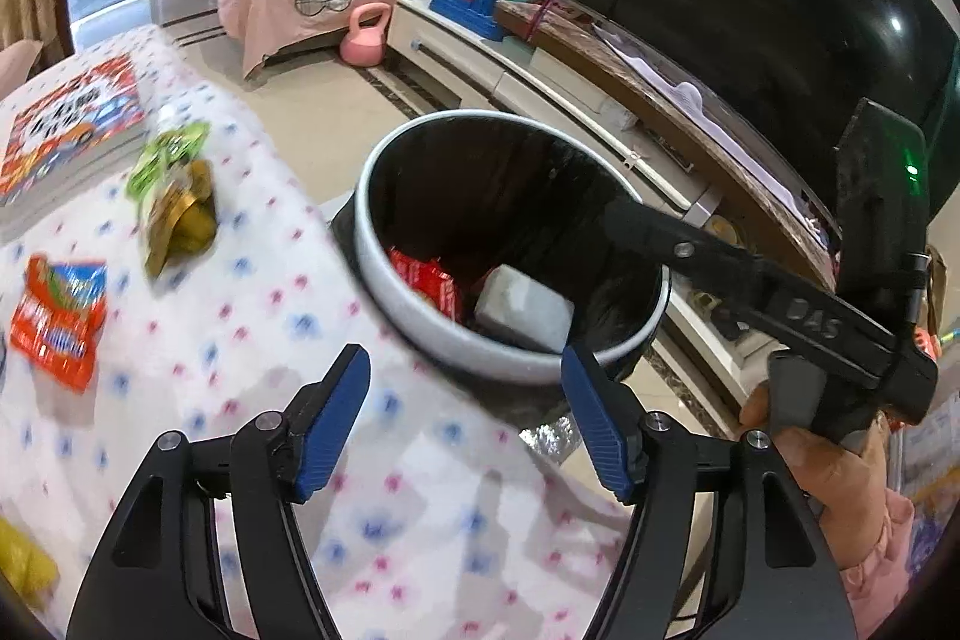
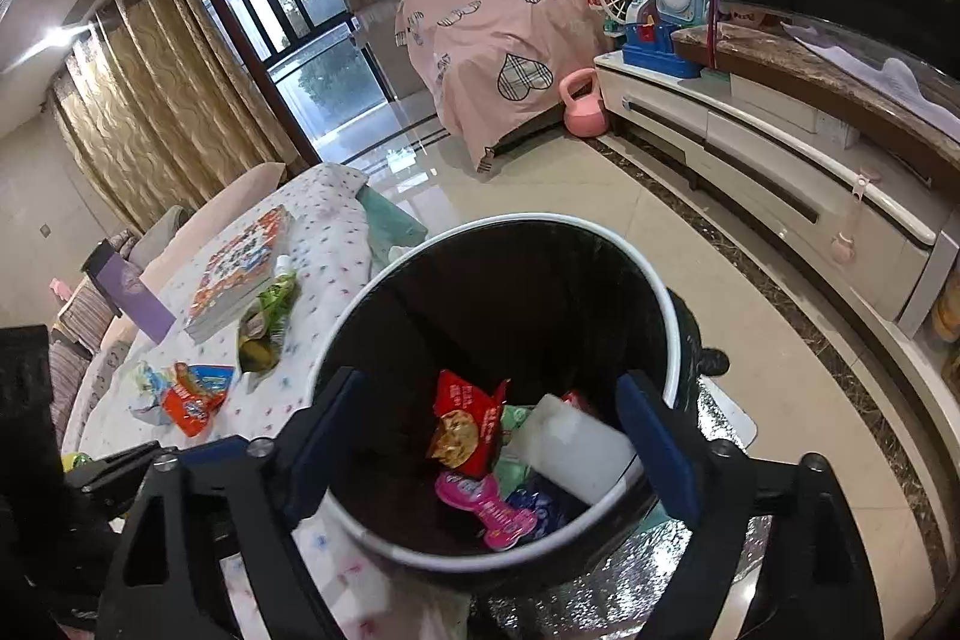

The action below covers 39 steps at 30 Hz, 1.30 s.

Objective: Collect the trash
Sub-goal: 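Move the left tool toward the white mesh foam while the right tool approaches the yellow bag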

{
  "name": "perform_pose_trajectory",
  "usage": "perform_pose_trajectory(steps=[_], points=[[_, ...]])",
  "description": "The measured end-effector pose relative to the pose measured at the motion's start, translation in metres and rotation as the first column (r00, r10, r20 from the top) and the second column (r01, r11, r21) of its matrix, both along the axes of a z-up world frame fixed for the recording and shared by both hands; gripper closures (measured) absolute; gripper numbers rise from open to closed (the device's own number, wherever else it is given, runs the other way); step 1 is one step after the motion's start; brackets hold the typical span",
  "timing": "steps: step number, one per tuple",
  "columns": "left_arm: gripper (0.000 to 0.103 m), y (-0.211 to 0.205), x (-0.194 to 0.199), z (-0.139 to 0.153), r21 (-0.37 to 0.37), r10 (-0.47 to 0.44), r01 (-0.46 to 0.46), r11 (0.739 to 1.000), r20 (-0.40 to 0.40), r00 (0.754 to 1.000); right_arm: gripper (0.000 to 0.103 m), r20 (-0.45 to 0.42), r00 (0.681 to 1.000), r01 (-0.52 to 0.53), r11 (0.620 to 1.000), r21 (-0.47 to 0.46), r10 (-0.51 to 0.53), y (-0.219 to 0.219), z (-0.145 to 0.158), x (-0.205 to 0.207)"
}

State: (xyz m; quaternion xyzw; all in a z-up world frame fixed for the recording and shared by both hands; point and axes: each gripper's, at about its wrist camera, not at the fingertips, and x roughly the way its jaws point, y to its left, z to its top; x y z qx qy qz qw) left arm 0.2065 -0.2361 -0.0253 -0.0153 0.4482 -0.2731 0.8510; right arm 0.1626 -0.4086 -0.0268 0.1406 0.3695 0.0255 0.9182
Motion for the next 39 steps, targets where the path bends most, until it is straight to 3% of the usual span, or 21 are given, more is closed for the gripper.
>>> perform_pose_trajectory(steps=[13, 27, 39], points=[[0.03, 0.06, -0.045, 0.006, -0.039, 0.082, -0.082, 0.996, 0.001, 0.997, 0.007, 0.055, 0.998, -0.01, 0.999, 0.044, 0.007, 0.039, 0.013, -0.048], [0.027, 0.147, -0.09, -0.011, 0.0, 0.221, -0.221, 0.975, 0.038, 0.975, 0.006, 0.003, 0.997, -0.076, 0.989, 0.13, 0.077, 0.108, -0.013, -0.079], [0.027, 0.228, -0.119, -0.02, -0.018, 0.359, -0.359, 0.933, 0.041, 0.932, 0.006, 0.063, 0.976, -0.209, 0.978, 0.026, 0.207, 0.185, -0.016, -0.096]])
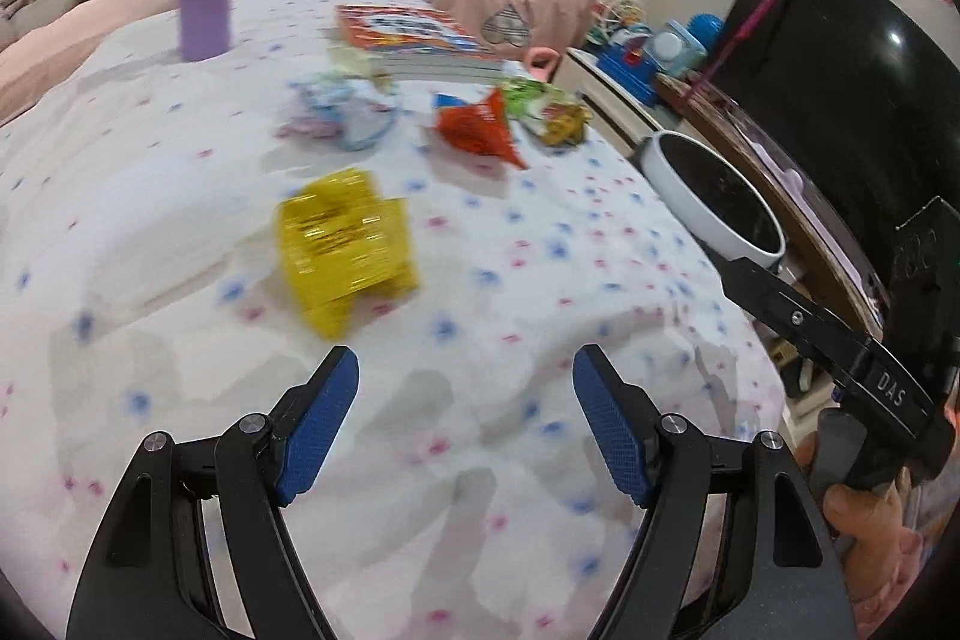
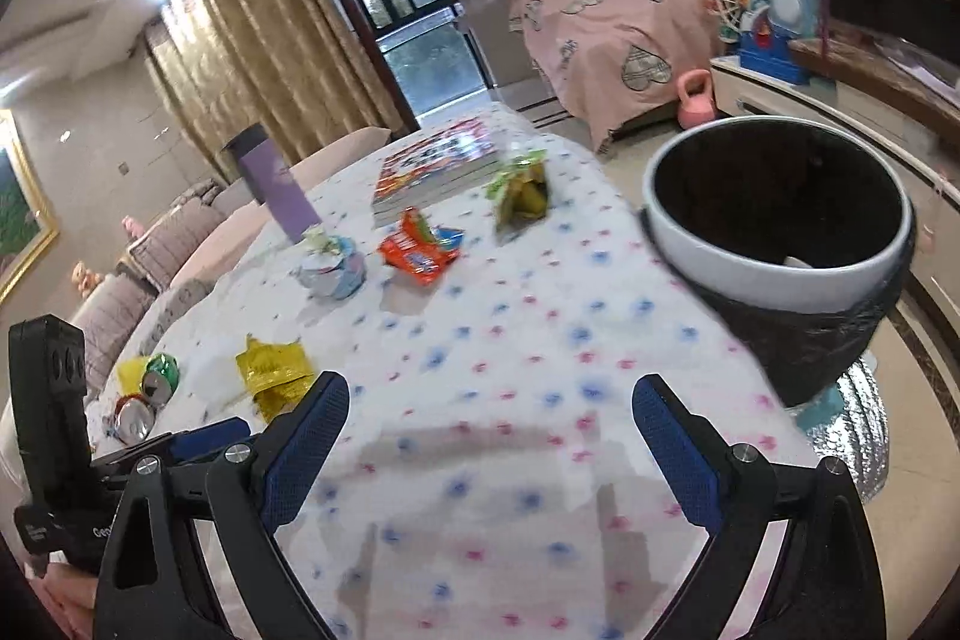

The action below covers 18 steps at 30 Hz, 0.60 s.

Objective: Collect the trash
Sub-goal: 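Move the left tool toward the white mesh foam while the right tool approaches the yellow bag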

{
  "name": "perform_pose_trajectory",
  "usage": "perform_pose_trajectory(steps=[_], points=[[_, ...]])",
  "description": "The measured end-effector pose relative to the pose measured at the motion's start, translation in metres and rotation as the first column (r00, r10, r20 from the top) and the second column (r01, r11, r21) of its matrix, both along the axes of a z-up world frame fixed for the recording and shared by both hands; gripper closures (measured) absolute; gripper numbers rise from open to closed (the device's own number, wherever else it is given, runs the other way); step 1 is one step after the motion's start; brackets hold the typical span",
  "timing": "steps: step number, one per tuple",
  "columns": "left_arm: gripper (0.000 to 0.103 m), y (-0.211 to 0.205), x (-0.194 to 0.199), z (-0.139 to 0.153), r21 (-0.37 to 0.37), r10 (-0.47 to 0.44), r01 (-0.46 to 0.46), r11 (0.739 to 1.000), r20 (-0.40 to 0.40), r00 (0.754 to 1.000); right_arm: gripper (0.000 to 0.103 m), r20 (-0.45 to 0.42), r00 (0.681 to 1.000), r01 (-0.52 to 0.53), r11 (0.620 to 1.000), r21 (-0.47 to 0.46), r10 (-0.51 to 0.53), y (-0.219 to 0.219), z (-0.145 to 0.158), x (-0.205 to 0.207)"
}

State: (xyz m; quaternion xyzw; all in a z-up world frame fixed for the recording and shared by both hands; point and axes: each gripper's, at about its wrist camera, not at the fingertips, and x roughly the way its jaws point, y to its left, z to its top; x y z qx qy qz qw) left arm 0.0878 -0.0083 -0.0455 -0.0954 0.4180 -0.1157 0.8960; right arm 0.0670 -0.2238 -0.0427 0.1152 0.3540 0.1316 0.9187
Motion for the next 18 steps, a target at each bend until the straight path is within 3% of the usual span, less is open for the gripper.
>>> perform_pose_trajectory(steps=[11, 18], points=[[0.027, 0.072, -0.02, -0.018, -0.014, 0.146, -0.147, 0.989, -0.029, 0.989, 0.006, -0.044, 0.982, -0.181, 0.983, 0.009, 0.181, 0.073, -0.018, 0.0], [0.027, 0.108, -0.023, -0.019, -0.02, 0.228, -0.228, 0.973, -0.026, 0.973, 0.006, -0.09, 0.974, -0.208, 0.978, 0.016, 0.209, 0.101, -0.027, 0.007]])
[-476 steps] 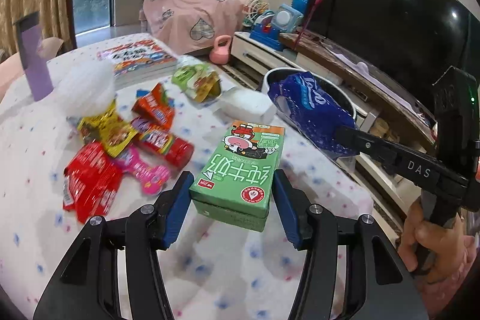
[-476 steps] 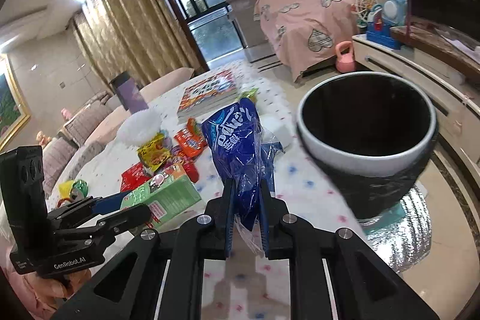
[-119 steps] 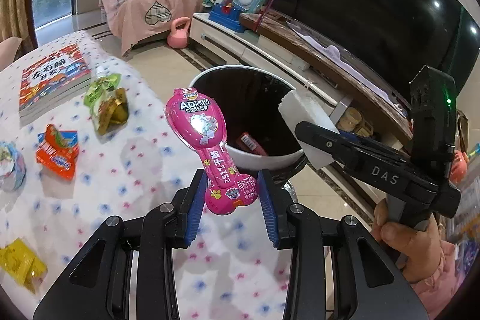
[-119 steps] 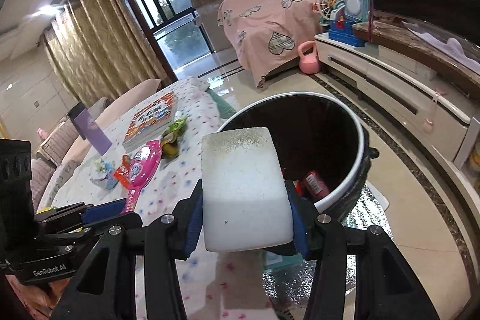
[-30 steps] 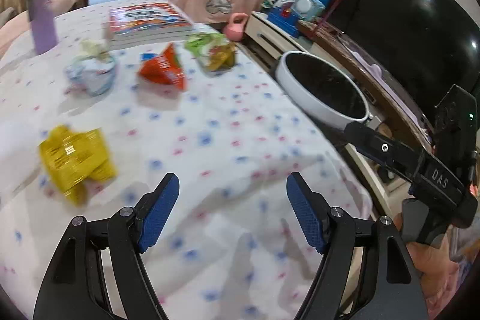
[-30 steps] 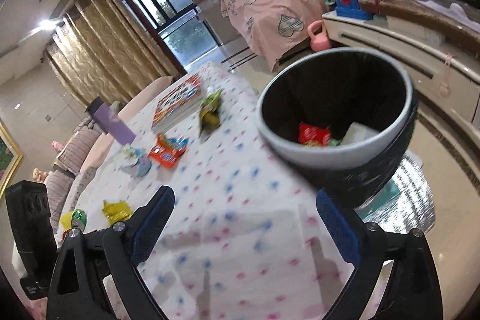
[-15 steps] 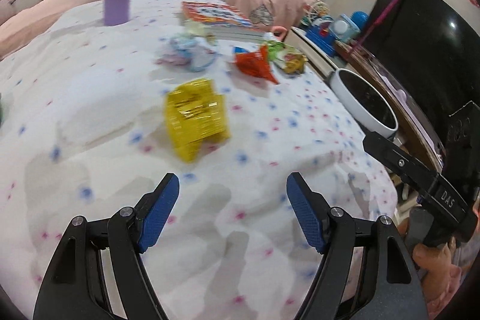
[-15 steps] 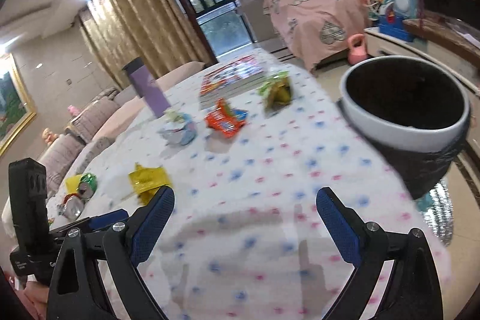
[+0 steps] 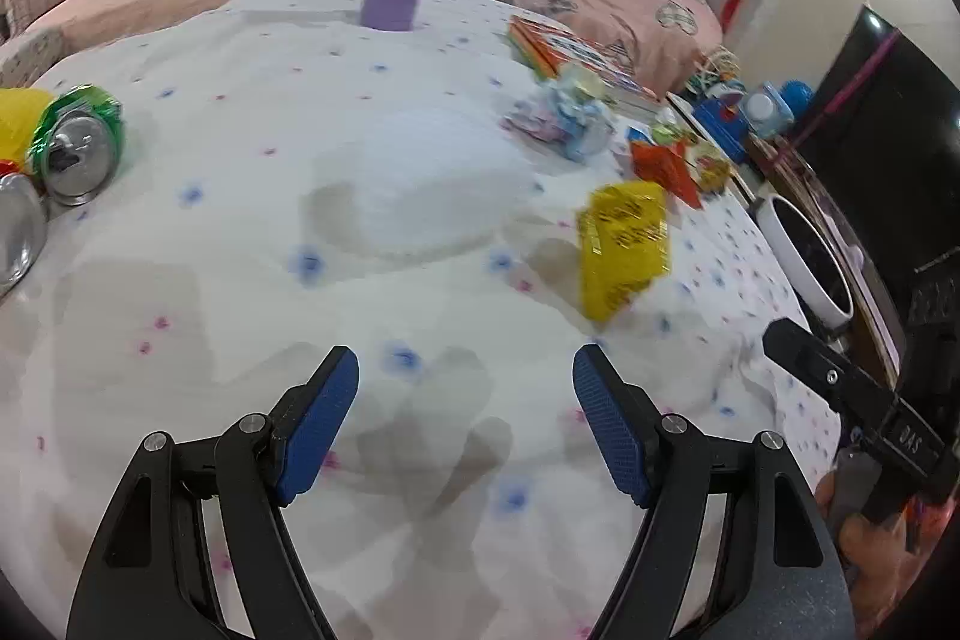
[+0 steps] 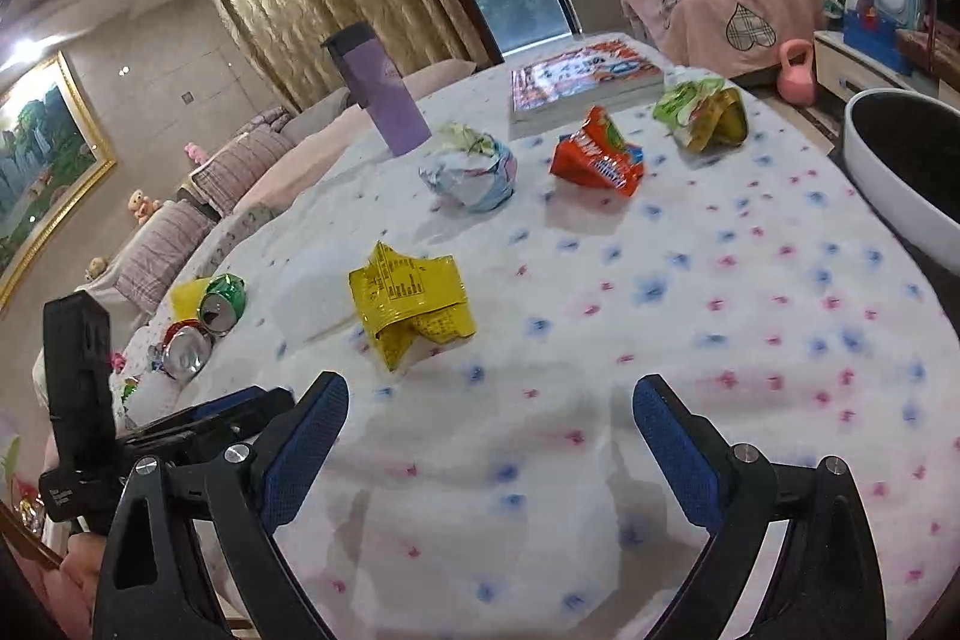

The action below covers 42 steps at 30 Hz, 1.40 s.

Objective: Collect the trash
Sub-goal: 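Move the left tool toward the white mesh foam while the right tool approaches the yellow bag, then close the left tool on the white mesh foam while the right tool grasps the yellow bag, then carry the white mesh foam and yellow bag with both tools over the trash bin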

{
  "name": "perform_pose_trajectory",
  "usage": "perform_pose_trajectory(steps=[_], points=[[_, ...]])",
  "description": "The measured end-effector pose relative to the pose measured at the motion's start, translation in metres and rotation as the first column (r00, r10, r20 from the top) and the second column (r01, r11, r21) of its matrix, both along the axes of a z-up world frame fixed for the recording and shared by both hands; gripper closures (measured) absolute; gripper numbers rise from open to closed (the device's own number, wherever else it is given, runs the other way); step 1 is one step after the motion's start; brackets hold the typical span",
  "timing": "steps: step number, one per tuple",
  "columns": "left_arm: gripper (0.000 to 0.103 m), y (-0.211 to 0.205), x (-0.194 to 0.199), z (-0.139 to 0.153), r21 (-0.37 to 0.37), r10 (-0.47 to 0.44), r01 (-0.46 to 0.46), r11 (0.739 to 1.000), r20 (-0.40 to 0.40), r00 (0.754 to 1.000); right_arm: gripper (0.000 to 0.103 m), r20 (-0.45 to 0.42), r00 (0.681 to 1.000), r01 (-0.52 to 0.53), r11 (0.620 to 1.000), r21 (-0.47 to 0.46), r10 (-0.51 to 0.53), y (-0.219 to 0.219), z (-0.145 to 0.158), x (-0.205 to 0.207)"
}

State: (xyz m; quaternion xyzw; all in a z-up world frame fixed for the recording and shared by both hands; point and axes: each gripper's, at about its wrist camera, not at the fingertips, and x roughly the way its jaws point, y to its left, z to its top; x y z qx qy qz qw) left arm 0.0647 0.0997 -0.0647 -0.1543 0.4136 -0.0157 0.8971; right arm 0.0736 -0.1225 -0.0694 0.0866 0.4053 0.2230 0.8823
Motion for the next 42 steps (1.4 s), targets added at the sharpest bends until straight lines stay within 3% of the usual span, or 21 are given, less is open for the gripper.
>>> perform_pose_trajectory(steps=[9, 21, 25, 26, 28, 29, 30, 31, 32, 33, 34, 42], points=[[0.027, 0.02, 0.016, -0.006, -0.004, 0.04, -0.04, 0.999, -0.019, 0.999, 0.006, -0.008, 0.999, -0.038, 0.999, -0.013, 0.038, 0.027, -0.005, 0.011], [0.027, 0.027, 0.052, -0.002, 0.045, 0.044, -0.044, 0.998, -0.002, 0.999, 0.007, -0.023, 0.997, -0.074, 0.997, -0.008, 0.074, 0.064, -0.011, 0.041], [0.028, 0.029, 0.058, -0.004, 0.042, 0.045, -0.045, 0.998, 0.005, 0.999, 0.011, -0.044, 0.997, -0.056, 0.998, -0.011, 0.056, 0.066, -0.018, 0.05], [0.033, 0.029, 0.058, -0.004, 0.043, 0.044, -0.044, 0.998, 0.007, 0.999, 0.015, -0.051, 0.997, -0.057, 0.998, -0.009, 0.057, 0.067, -0.019, 0.053], [0.055, 0.027, 0.061, -0.006, 0.038, 0.031, -0.031, 0.999, -0.001, 1.0, 0.028, -0.068, 0.995, -0.068, 0.998, -0.006, 0.068, 0.068, -0.022, 0.056], [0.073, 0.026, 0.062, -0.008, 0.026, 0.02, -0.02, 0.999, -0.008, 1.0, 0.039, -0.078, 0.994, -0.074, 0.997, -0.009, 0.073, 0.069, -0.025, 0.058], [0.077, 0.025, 0.062, -0.009, 0.015, 0.012, -0.012, 1.0, -0.011, 1.0, 0.052, -0.082, 0.994, -0.075, 0.997, -0.009, 0.074, 0.069, -0.026, 0.058], [0.077, 0.024, 0.061, -0.008, 0.02, 0.012, -0.012, 1.0, -0.006, 1.0, 0.052, -0.087, 0.993, -0.079, 0.997, -0.007, 0.078, 0.069, -0.028, 0.058], [0.088, 0.021, 0.059, -0.006, 0.027, 0.01, -0.01, 1.0, -0.001, 1.0, 0.055, -0.086, 0.993, -0.078, 0.997, 0.001, 0.078, 0.067, -0.029, 0.057], [0.092, 0.018, 0.059, -0.006, 0.029, 0.001, -0.001, 1.0, -0.003, 1.0, 0.065, -0.078, 0.994, -0.072, 0.997, 0.0, 0.072, 0.066, -0.028, 0.056], [0.092, 0.015, 0.058, -0.005, 0.023, -0.007, 0.008, 1.0, -0.003, 1.0, 0.073, -0.071, 0.995, -0.068, 0.998, -0.001, 0.068, 0.064, -0.027, 0.054], [0.092, -0.027, 0.054, 0.006, 0.021, -0.093, 0.093, 0.995, 0.013, 0.996, 0.076, -0.018, 0.999, -0.027, 1.0, 0.002, 0.027, 0.034, -0.007, 0.045]])
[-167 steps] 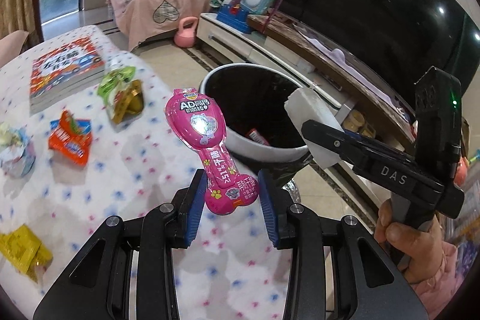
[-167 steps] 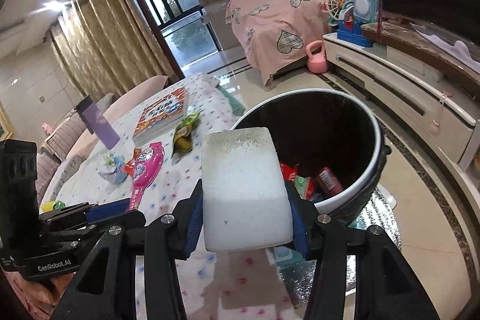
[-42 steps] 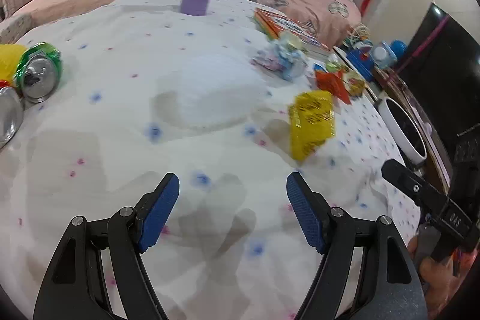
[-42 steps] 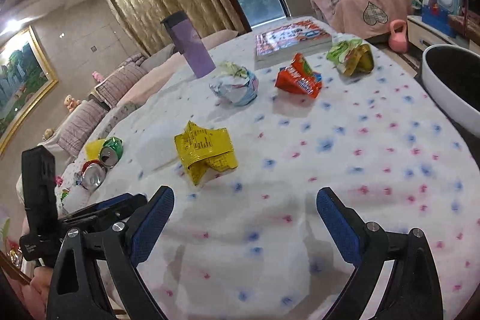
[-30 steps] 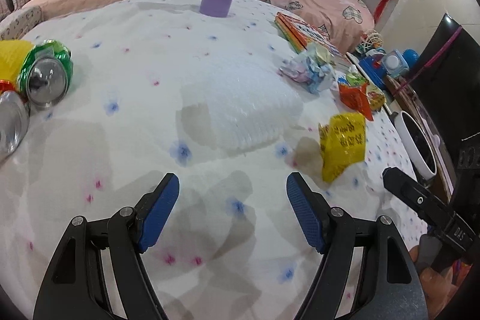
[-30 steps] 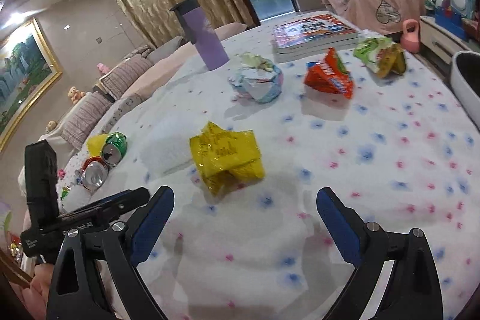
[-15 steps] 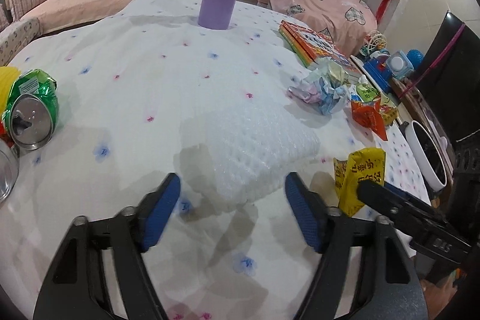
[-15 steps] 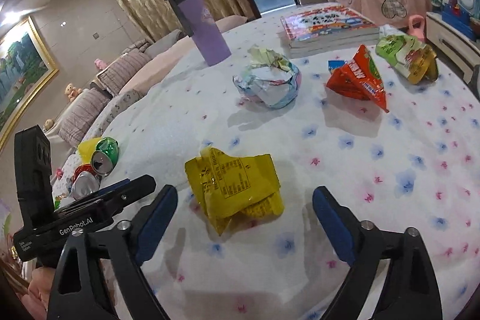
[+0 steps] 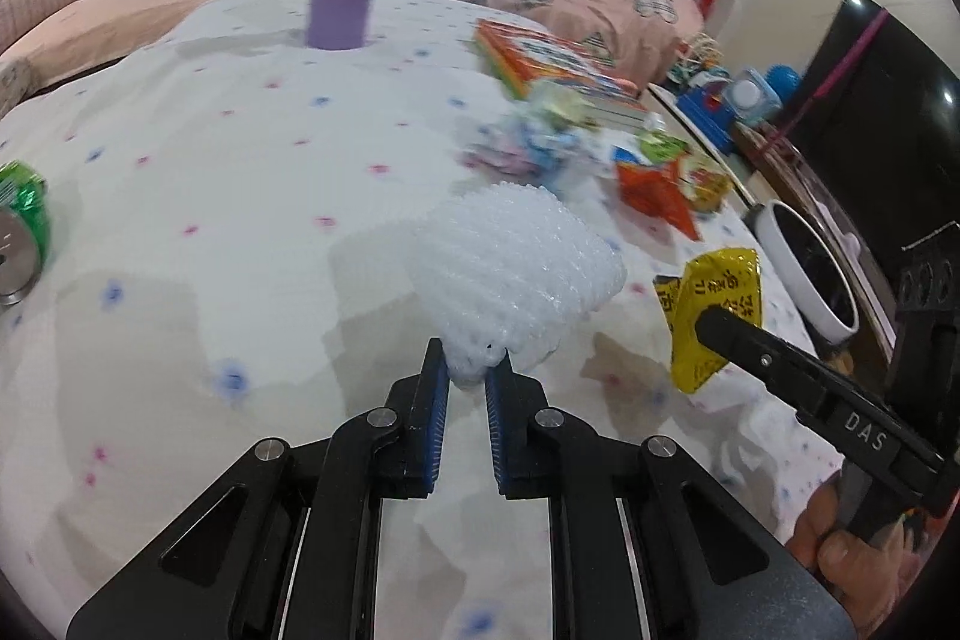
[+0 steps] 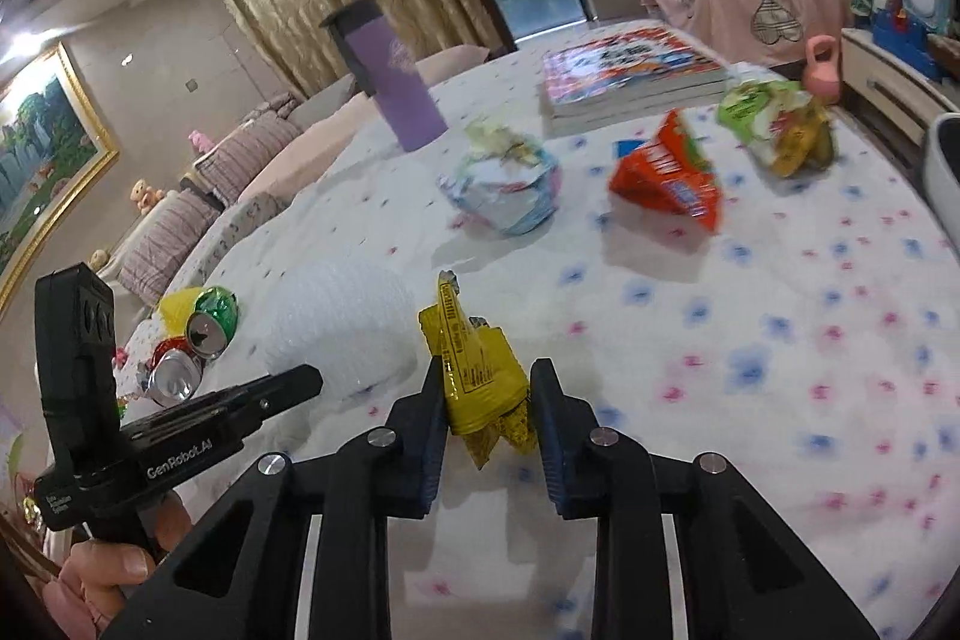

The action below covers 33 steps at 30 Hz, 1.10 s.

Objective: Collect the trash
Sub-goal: 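Carry the white mesh foam and yellow bag with both tools over the trash bin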

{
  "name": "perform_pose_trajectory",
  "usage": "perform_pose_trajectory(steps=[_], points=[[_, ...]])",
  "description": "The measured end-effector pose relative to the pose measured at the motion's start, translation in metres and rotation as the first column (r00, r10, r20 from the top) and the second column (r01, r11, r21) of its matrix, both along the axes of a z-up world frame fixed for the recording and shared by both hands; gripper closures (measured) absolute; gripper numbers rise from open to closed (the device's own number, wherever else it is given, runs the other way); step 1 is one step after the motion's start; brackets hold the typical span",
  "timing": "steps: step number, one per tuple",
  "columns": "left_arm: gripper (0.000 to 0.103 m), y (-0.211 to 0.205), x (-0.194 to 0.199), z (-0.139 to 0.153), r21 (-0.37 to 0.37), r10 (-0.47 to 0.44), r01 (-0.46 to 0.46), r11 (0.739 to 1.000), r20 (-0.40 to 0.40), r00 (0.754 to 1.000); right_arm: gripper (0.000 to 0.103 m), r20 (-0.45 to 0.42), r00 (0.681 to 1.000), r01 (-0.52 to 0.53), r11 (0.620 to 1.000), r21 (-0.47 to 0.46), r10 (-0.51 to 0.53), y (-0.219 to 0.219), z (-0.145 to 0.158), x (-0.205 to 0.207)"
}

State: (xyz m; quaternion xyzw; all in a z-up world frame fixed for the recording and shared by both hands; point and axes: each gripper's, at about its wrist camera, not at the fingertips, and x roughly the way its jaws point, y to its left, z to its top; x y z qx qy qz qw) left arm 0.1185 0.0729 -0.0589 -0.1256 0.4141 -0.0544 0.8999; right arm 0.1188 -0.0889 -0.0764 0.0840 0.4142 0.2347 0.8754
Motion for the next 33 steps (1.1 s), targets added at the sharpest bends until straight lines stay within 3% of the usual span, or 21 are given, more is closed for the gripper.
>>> perform_pose_trajectory(steps=[17, 33], points=[[0.092, -0.086, 0.019, 0.014, 0.003, -0.164, 0.164, 0.986, 0.014, 0.986, 0.076, 0.03, 0.987, 0.157, 0.987, -0.017, -0.157, -0.099, 0.017, -0.012], [0.092, -0.158, 0.031, 0.031, 0.023, -0.285, 0.284, 0.958, 0.034, 0.958, 0.076, 0.052, 0.965, 0.258, 0.966, -0.004, -0.258, -0.163, 0.031, -0.016]])
